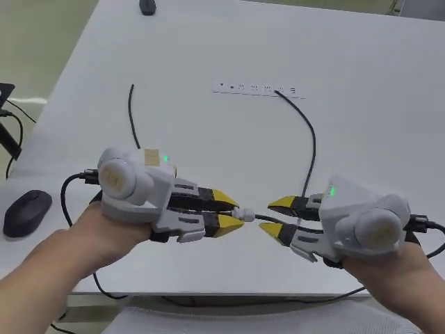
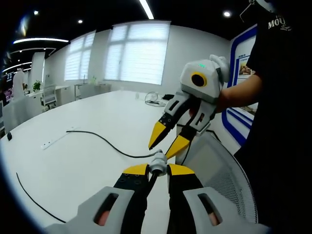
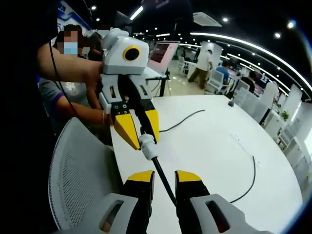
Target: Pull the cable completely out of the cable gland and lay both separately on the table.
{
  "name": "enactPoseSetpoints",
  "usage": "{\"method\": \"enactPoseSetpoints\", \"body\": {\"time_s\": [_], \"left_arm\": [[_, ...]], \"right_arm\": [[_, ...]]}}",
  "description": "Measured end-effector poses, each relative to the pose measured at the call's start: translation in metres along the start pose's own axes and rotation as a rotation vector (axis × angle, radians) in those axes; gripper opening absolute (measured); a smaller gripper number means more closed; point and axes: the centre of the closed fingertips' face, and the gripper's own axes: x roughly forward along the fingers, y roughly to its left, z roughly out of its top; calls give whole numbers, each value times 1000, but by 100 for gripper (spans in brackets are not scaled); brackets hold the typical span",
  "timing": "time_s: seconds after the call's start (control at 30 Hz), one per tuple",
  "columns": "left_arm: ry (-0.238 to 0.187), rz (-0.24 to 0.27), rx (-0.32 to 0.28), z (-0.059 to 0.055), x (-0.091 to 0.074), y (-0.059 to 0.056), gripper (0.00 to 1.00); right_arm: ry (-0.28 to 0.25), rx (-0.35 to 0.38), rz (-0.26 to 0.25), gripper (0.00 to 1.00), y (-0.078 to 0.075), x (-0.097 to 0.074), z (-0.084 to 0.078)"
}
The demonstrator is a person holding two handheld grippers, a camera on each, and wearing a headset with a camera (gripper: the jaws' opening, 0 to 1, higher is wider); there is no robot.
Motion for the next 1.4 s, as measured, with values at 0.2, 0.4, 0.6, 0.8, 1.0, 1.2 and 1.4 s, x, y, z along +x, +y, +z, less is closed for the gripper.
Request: {"method": "enactPoseSetpoints", "body": {"time_s": [0.2,0.4,0.6,0.8,1.0,1.2,1.4], "left_arm": [[7,2,-2,-3,1,-1,15],[1,16,-7,-5,0,0,15],[-6,32,1,-4,0,3,15],[0,37,10,-5,1,4,15],[5,41,11,-6,0,4,15],[2,47,4,-4,2,8,15],[17,51,3,-6,6,9,15]], "right_arm": [[-5,-14,11,8,6,5,2],[0,-56,9,3,8,8,3],[-5,-37,-15,1,3,8,2],[-1,-15,-20,0,2,9,-1],[12,18,-28,0,-4,8,-12],[23,57,-48,0,-12,7,-21],[31,109,-63,0,-20,10,-37]]}}
